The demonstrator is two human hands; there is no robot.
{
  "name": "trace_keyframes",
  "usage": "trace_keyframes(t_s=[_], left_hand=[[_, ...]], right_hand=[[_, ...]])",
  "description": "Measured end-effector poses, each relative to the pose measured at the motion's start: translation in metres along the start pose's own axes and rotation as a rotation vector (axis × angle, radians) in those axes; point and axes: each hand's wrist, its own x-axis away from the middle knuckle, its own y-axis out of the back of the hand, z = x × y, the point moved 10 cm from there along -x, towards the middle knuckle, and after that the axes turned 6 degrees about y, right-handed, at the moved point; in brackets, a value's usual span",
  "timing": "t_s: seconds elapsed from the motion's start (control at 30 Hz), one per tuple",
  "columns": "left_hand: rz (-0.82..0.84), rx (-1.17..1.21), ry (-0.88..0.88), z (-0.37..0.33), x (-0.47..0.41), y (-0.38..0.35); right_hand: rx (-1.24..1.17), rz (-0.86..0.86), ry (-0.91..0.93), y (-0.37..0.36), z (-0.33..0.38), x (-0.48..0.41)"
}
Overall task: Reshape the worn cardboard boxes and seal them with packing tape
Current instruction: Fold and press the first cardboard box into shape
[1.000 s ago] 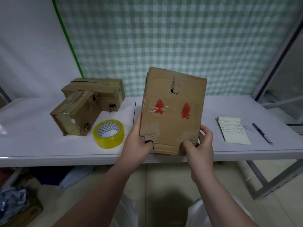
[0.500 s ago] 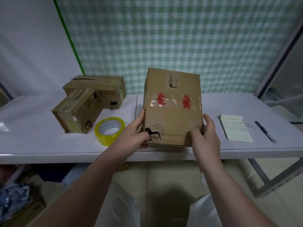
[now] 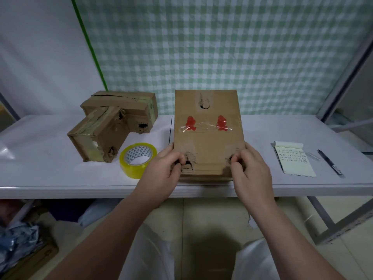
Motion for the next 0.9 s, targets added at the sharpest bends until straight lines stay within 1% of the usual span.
trace_keyframes(t_s=[0.1, 0.17, 0.27, 0.37, 0.43, 0.53, 0.7, 0.77, 0.83, 0.9], left_hand=[[-0.014, -0.047, -0.018, 0.002, 0.001, -0.001], [-0.018, -0.059, -0.010, 0.003, 0.001, -0.001], [0.004, -0.062, -0.034, -0.002, 0.002, -0.001], [0.063, -0.082, -0.051, -0.003, 0.003, -0.007], [0.108, -0.035, -0.012, 0.002, 0.003, -0.011], [0.128, 0.087, 0.026, 0.005, 0.003, -0.011], [0.164, 0.249, 0.084, 0.014, 0.006, -0.010], [0.124, 0.246, 0.123, 0.018, 0.007, -0.006], [0.008, 0.148, 0.158, 0.019, 0.006, 0.007], [-0.094, 0.022, 0.154, 0.013, 0.003, 0.018]], right_hand=[[0.219, -0.036, 0.138, 0.000, 0.019, -0.002], [0.290, -0.029, 0.261, -0.009, 0.035, -0.003], [0.305, -0.016, 0.374, -0.020, 0.054, -0.004], [0.277, 0.065, 0.441, -0.038, 0.067, -0.003], [0.216, 0.135, 0.443, -0.049, 0.068, -0.001], [0.168, 0.226, 0.378, -0.060, 0.061, -0.001], [0.164, 0.290, 0.380, -0.066, 0.057, 0.002], [0.130, 0.275, 0.385, -0.064, 0.056, 0.002], [0.084, 0.254, 0.383, -0.060, 0.054, 0.001], [0.034, 0.238, 0.386, -0.059, 0.053, 0.000]])
